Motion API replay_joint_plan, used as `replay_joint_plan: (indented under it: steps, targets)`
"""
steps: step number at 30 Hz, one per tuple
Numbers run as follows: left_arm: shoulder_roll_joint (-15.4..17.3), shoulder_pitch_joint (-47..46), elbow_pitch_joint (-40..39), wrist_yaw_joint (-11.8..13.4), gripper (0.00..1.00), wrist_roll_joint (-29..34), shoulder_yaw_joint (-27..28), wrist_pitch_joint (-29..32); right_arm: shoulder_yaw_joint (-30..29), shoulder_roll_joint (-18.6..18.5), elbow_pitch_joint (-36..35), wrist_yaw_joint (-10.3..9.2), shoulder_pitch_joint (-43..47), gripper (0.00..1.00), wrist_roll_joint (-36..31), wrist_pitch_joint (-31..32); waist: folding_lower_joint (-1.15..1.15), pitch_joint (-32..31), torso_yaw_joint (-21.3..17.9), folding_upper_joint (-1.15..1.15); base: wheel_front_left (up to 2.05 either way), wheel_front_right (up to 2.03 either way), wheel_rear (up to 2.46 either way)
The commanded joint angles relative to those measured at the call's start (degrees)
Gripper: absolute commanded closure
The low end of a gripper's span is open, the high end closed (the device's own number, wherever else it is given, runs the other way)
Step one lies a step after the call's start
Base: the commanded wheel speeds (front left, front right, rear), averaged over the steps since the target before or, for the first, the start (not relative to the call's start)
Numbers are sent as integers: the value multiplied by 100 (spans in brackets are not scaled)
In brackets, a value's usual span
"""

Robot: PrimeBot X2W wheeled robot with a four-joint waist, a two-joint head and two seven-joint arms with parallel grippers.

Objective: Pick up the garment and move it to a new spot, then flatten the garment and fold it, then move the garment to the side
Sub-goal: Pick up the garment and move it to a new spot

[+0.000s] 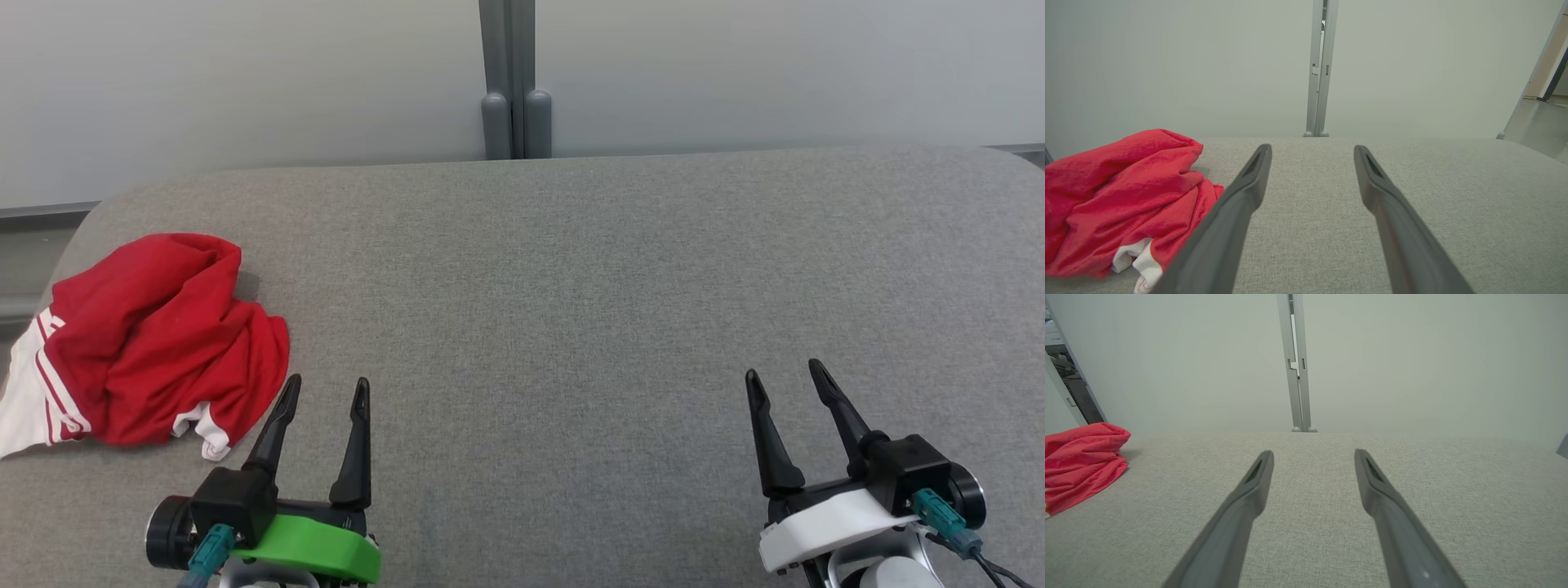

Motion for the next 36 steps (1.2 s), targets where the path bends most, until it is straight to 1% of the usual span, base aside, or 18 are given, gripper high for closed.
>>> replay_joint_plan:
  steps: [1, 13, 18, 23, 36]
  targets:
    - [39, -21, 2, -20, 0, 29, 8, -21, 3, -24, 10, 0, 57, 0, -5, -20, 0, -2, 2, 0, 0, 0, 0]
    - [39, 32, 15, -20, 0, 9, -27, -20, 47, -24, 17, 0, 112, 0, -21, -20, 0, -34, 28, 0, 0, 0, 0]
    - [39, 102, 50, -20, 0, -6, -51, -20, 53, -23, 6, 0, 178, 0, -41, -20, 0, -54, 134, 0, 0, 0, 0]
    - [39, 111, 54, -20, 0, 9, -25, -13, 76, -20, -10, 0, 225, 0, -68, -19, 0, -26, 457, 0, 0, 0, 0]
    - [35, 91, -54, -20, 0, -49, 93, -12, 152, -22, -14, 0, 95, 0, -90, -19, 0, 131, 1701, 0, 0, 0, 0]
